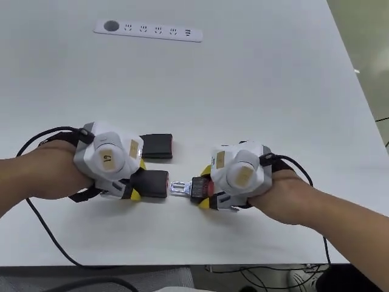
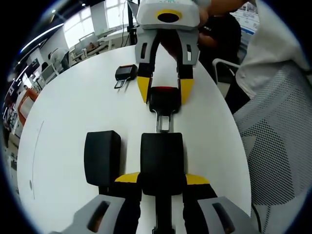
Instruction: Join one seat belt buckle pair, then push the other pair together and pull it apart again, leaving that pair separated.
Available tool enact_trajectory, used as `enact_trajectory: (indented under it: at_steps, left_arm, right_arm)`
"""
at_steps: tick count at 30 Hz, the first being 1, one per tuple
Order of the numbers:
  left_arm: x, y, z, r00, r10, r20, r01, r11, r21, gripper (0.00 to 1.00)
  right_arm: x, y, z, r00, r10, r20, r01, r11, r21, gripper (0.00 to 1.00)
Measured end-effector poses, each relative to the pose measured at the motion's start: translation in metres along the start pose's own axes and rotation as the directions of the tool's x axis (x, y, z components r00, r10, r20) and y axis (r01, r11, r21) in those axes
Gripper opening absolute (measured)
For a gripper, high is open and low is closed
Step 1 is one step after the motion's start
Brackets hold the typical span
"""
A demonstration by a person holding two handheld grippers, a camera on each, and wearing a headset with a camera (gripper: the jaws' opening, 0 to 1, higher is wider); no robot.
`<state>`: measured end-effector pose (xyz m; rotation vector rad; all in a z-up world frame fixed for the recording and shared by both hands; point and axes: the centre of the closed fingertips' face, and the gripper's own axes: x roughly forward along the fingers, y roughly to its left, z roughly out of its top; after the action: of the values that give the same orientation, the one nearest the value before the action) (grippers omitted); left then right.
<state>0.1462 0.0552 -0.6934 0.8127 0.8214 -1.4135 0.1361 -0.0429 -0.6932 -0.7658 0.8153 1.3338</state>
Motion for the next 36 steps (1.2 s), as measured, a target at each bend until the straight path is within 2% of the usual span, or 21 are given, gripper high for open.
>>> enact_trajectory:
  at_steps: [11, 17, 24, 29, 36]
  left_arm:
    - [0.0, -0.001, 0.003, 1.0, 0.0, -0.004, 0.0, 1.0, 0.008, 0.33]
    - [0.001, -0.002, 0.003, 1.0, 0.001, -0.002, -0.001, 1.0, 0.006, 0.33]
    - [0.001, -0.003, 0.003, 0.9999, -0.006, -0.014, 0.006, 1.0, -0.009, 0.32]
    - [0.0, -0.002, 0.002, 1.0, -0.003, 0.001, 0.003, 1.0, -0.01, 0.31]
    - [0.001, -0.002, 0.003, 0.9999, -0.001, -0.013, 0.0, 1.0, -0.013, 0.31]
  right_arm:
    - [0.005, 0.0, 0.016, 0.9998, 0.008, 0.02, -0.009, 1.0, 0.001, 0.33]
    - [0.008, -0.001, 0.014, 0.9997, 0.022, 0.014, -0.022, 1.0, -0.005, 0.32]
    - [0.009, -0.002, 0.02, 0.9998, 0.02, 0.0, -0.02, 1.0, -0.023, 0.31]
    - [0.013, -0.003, 0.022, 0.9998, 0.018, 0.01, -0.018, 1.0, -0.02, 0.31]
    - [0.015, -0.003, 0.03, 0.9994, 0.026, 0.023, -0.025, 1.0, -0.019, 0.31]
